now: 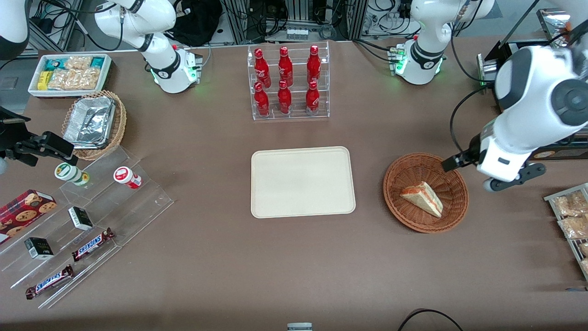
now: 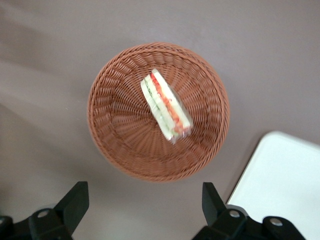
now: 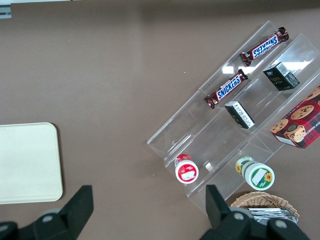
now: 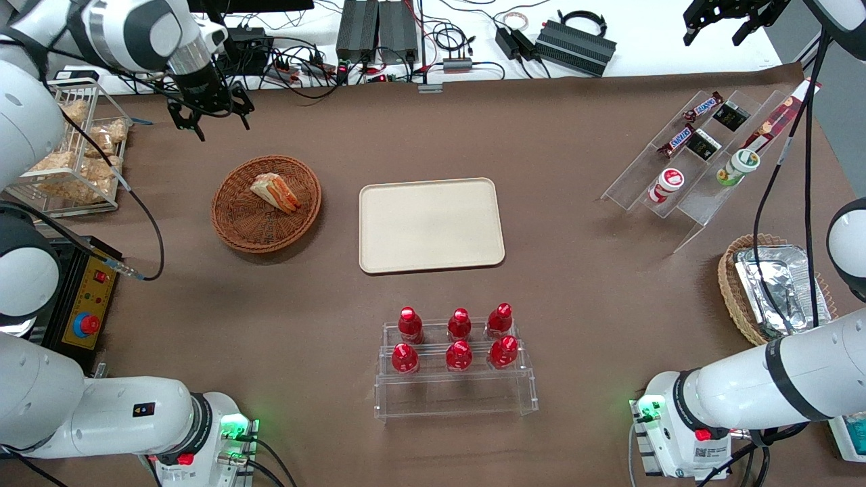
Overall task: Place sandwich from basket to tray
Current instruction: 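Move the left gripper over the wicker basket above the sandwich, then lower the left gripper and close it on the wrapped sandwich, then lift the sandwich and carry it over the cream tray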
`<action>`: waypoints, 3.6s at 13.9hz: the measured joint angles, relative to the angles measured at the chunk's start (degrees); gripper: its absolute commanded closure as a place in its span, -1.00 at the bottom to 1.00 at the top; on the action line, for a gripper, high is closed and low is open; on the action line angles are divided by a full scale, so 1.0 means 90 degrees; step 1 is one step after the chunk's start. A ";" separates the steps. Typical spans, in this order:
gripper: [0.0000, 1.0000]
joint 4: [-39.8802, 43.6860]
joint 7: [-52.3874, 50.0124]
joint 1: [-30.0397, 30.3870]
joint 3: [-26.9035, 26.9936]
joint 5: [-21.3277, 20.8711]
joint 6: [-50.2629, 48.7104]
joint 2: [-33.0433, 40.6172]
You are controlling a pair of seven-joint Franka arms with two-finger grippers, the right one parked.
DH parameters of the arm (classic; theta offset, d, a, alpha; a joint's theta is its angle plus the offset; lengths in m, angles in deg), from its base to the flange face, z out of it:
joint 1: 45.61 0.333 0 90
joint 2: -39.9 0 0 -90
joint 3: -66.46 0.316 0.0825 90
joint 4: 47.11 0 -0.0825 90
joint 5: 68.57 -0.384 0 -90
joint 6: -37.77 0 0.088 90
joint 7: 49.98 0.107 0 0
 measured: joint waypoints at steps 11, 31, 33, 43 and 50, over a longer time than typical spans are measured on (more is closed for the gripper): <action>-1.00 -0.1243 -0.3584 -0.0013 -0.0085 0.0004 0.1974 -0.0509; 0.57 -0.1274 -0.3756 -0.0013 -0.0136 -0.0053 0.2878 -0.1632; 0.73 -0.1273 -0.3755 -0.0002 -0.0135 -0.0103 0.2878 -0.1638; 0.77 0.0711 -0.3744 -0.0159 -0.0286 -0.0402 0.0102 -0.1137; 0.81 0.1457 -0.3594 -0.1844 -0.0393 -0.0415 -0.0345 -0.1231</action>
